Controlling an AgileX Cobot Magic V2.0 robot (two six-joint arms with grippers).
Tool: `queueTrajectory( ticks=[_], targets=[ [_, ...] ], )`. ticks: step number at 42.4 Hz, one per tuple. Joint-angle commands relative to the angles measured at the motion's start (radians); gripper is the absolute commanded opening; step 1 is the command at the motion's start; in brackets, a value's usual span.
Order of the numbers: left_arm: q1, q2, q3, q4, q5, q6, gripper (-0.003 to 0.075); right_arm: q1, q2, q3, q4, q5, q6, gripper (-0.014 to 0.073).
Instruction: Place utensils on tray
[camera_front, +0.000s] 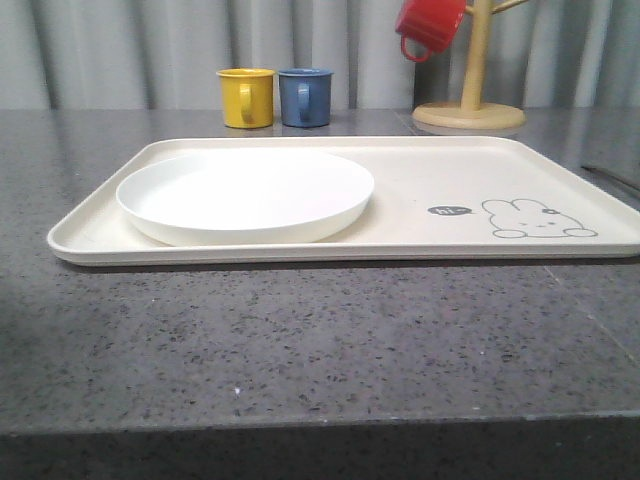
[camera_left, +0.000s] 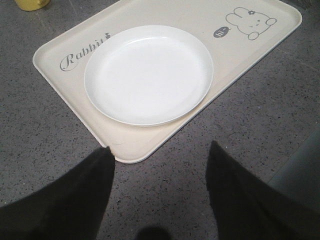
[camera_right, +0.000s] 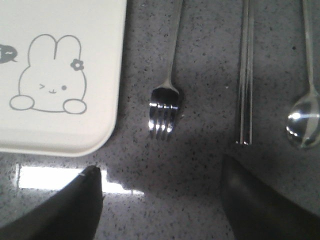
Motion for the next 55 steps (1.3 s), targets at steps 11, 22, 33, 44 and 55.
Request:
queueTrajectory(
  ticks=[11,22,33,44,55],
  targets=[
    [-0.009,-0.003,-0.026,0.004,-0.065,-0.01,0.0409,-0.026,0.317,-0.256,-0.031,0.058,-0.005,0.0517],
    [-0.009,-0.003,-0.026,0.004,-0.065,-0.01,0.0409,-0.026,0.487,-0.406,-0.026,0.076,-0.011,0.0427],
    [-0.009,-0.003,-0.026,0.004,-0.065,-0.01,0.0409,-0.026,0.591,-0.469,-0.025,0.103,-0.011,0.0342],
    [-0.009,-0.003,-0.026,0.004,-0.065,-0.01,0.0409,-0.026,0.598,-0.473,-0.011,0.131,-0.011,0.0114],
    [-0.009,-0.003,-0.026,0.004,-0.065,-0.01,0.0409,-0.024,0.574,-0.481,0.001,0.147,-0.011,0.0017]
  ],
)
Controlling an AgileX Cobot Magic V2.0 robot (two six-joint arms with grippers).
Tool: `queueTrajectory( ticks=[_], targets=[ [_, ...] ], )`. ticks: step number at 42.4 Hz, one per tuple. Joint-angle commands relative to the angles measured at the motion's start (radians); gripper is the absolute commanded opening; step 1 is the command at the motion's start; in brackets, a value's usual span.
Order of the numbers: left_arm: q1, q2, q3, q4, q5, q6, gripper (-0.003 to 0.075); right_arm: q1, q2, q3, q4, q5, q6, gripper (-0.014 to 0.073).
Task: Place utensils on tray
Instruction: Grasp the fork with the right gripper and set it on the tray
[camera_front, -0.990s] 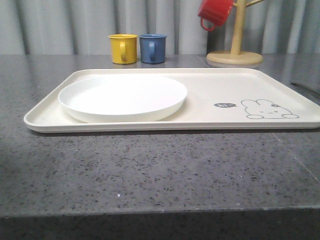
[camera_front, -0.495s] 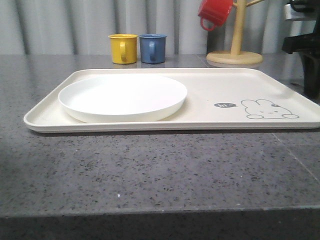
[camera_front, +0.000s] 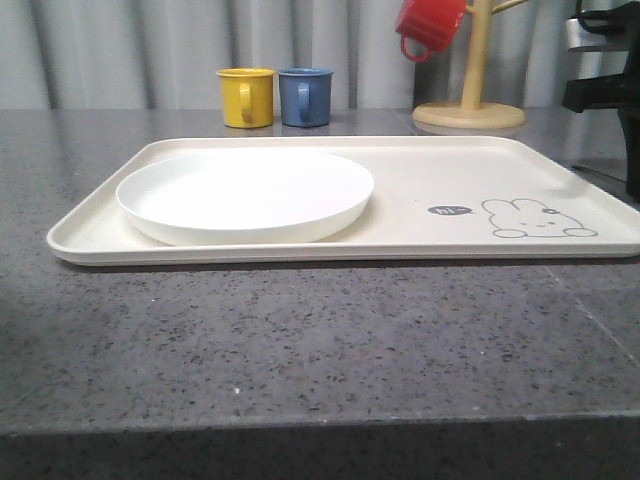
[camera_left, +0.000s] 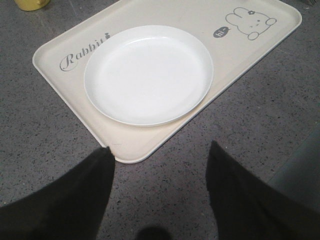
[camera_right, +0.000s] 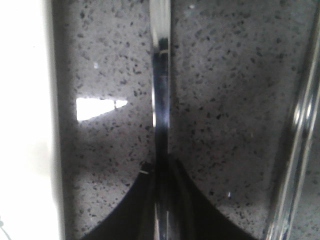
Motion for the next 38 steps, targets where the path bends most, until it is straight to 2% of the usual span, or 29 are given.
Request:
queueTrajectory(
  ticks=[1,9,19,24,30,38],
  targets=[
    [-0.009,-0.003,-0.026,0.004,-0.065,-0.01,0.0409,-0.005,-0.07,-0.042,0.013,0.02,-0.021,0.0017],
    [-0.009,-0.003,-0.026,0.004,-0.065,-0.01,0.0409,0.06,-0.14,-0.121,0.063,0.083,-0.063,0.0017],
    [-0.009,-0.003,-0.026,0.004,-0.065,-0.01,0.0409,0.28,-0.113,-0.229,0.102,0.142,-0.059,0.0017],
    [-0.009,-0.003,-0.026,0.004,-0.065,-0.01,0.0409,0.347,-0.067,-0.254,0.102,0.143,0.037,0.0017],
    [-0.009,-0.003,-0.026,0.004,-0.065,-0.01,0.0409,0.357,-0.016,-0.259,0.102,0.099,0.241,0.0017],
    [-0.009,-0.003,-0.026,0.004,-0.065,-0.01,0.0409,0.357,0.038,-0.26,0.103,0.045,0.32,0.0024]
  ],
)
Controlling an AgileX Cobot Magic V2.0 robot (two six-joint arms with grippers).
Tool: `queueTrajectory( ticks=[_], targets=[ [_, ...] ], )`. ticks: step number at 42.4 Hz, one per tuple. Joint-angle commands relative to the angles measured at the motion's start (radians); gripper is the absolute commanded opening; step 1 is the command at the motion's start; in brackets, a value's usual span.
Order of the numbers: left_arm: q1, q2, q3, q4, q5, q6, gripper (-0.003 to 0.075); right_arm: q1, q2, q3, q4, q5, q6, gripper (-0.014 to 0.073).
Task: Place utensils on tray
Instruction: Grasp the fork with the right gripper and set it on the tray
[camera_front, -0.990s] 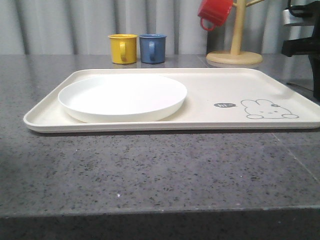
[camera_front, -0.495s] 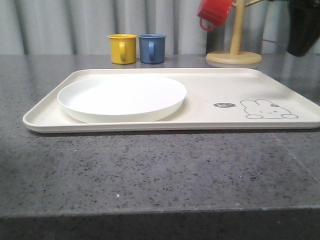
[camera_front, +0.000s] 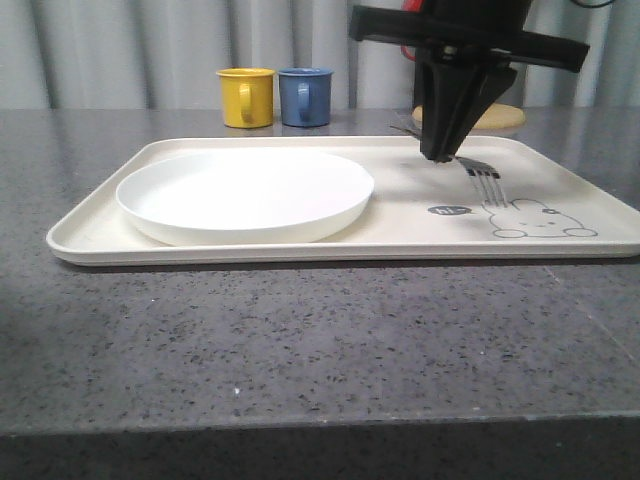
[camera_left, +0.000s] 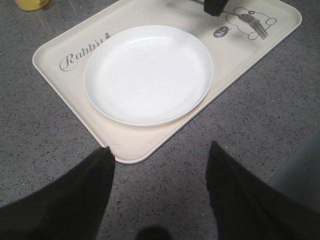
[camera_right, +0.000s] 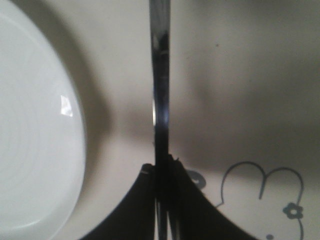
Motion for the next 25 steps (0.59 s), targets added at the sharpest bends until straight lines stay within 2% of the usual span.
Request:
queueTrajectory(
  ticks=[1,6,15,18,25],
  targets=[
    [-0.009,-0.003,-0.026,0.004,-0.065,-0.01,0.0409,-0.003,-0.027,-0.033,-0.003,-0.044,0.055,0.0034],
    [-0.009,-0.003,-0.026,0.002,-0.065,-0.01,0.0409,-0.003,-0.006,-0.033,-0.003,-0.058,0.073,0.0109],
    [-0.009,-0.003,-0.026,0.002,-0.065,-0.01,0.0409,-0.004,0.002,-0.033,-0.002,-0.084,0.074,0.0334],
    [-0.009,-0.003,-0.026,0.002,-0.065,-0.01,0.0409,-0.004,-0.001,-0.037,-0.005,-0.085,0.069,0.0355],
    [-0.009,-0.003,-0.026,0.002,-0.065,-0.01,0.0409,-0.004,-0.057,-0.06,-0.023,-0.055,-0.048,0.0351]
  ],
)
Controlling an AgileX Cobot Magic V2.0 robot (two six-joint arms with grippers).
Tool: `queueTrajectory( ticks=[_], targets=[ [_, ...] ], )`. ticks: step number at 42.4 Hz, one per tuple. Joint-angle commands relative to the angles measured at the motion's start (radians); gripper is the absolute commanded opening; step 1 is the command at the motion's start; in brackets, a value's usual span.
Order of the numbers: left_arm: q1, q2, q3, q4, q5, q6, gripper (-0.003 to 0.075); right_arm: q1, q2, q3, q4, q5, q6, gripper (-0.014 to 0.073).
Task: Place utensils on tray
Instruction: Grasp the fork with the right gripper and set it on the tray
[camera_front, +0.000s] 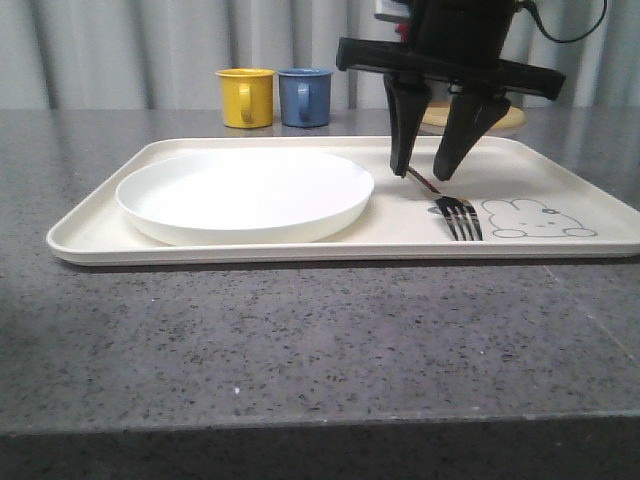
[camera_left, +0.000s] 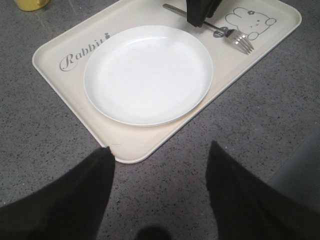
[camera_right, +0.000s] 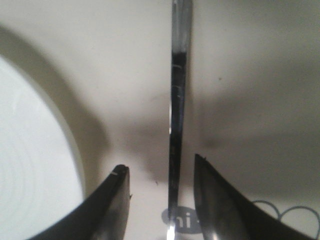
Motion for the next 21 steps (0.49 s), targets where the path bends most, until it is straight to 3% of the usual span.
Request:
queueTrajectory(
  ticks=[1,10,21],
  targets=[
    [-0.009,-0.003,-0.026,0.002,-0.065,-0.01,0.0409,-0.004,-0.119,-0.036,-0.027,0.01,-0.1,0.0351],
    [-0.009,-0.003,-0.026,0.002,-0.065,-0.01,0.0409,-0.036,-0.281,-0.024,-0.13,0.115,-0.211,0.0351],
    [-0.009,-0.003,-0.026,0.002,-0.065,-0.01,0.0409,-0.264,-0.409,0.147,-0.148,0.133,-0.291,0.0351]
  ],
)
